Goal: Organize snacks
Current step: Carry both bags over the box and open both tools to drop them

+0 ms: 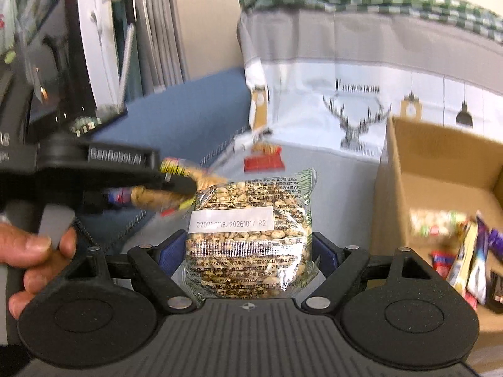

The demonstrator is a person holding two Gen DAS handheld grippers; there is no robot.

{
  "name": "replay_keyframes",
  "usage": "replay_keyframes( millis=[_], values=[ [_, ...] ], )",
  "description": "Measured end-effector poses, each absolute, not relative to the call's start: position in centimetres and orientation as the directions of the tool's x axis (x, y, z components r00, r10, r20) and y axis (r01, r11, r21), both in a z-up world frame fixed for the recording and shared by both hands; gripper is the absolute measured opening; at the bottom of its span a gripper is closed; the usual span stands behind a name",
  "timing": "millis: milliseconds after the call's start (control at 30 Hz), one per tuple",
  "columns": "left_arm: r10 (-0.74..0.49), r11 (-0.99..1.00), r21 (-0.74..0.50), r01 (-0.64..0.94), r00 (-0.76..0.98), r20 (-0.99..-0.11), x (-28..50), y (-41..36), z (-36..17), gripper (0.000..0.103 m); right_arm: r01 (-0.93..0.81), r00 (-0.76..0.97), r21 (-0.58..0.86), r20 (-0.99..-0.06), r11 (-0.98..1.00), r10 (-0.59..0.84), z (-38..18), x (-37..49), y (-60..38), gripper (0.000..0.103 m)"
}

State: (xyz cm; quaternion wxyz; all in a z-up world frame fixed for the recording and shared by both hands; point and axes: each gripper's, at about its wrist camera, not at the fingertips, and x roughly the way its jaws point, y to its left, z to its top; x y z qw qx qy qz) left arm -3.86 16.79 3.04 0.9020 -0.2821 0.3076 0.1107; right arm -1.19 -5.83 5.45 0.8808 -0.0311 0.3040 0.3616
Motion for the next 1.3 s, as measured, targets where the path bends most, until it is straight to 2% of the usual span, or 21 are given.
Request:
replay_keyframes(
  millis=[133, 300, 533, 867, 1100, 1167, 1200, 1300],
  values=[
    [0.041, 0.840, -0.403, -0.363, 0.784, -0.619, -3.4, 15.1, 4.0, 0.068, -0.647, 0.594, 0.175, -0.495, 0.742, 0.634, 6.7, -0.7, -6.9, 0.084],
    [0.050, 0.836, -0.415, -0.358, 0.804, -0.592, -1.6, 13.6, 5.9, 0.068, -0.583, 0.674, 0.208, -0.416, 0.786, 0.610, 8.1, 0.4, -9.2, 0.084],
    [0.011, 0.872, -0.403, -0.279, 0.833, -0.552, 3.9, 8.9, 9.2, 0.068, -0.362, 0.836, 0.223, -0.350, 0.905, 0.421, 9.0, 3.0, -13.9, 0.084],
    [-0.117, 0.947, -0.318, -0.052, 0.864, -0.489, 13.9, -2.6, 12.3, 0.067, -0.022, 0.918, 0.327, -0.368, 0.945, 0.148, 7.4, 6.8, -21.5, 0.084],
    [-0.172, 0.957, -0.286, 0.034, 0.864, -0.472, 17.9, -7.7, 12.6, 0.068, 0.104, 0.922, 0.375, -0.383, 0.921, 0.052, 6.2, 7.8, -25.2, 0.085],
    [-0.183, 0.958, -0.282, 0.041, 0.848, -0.497, 18.6, -8.4, 12.3, 0.073, 0.117, 0.920, 0.374, -0.389, 0.920, 0.041, 5.9, 8.1, -25.4, 0.088],
    [-0.178, 0.960, -0.277, 0.036, 0.842, -0.510, 18.7, -8.4, 12.2, 0.081, 0.121, 0.919, 0.372, -0.393, 0.920, 0.038, 5.8, 8.1, -25.4, 0.090],
    [-0.141, 0.968, -0.251, 0.013, 0.855, -0.499, 18.0, -8.0, 11.8, 0.084, 0.118, 0.914, 0.364, -0.403, 0.924, 0.042, 5.5, 8.3, -25.2, 0.092]
  ],
)
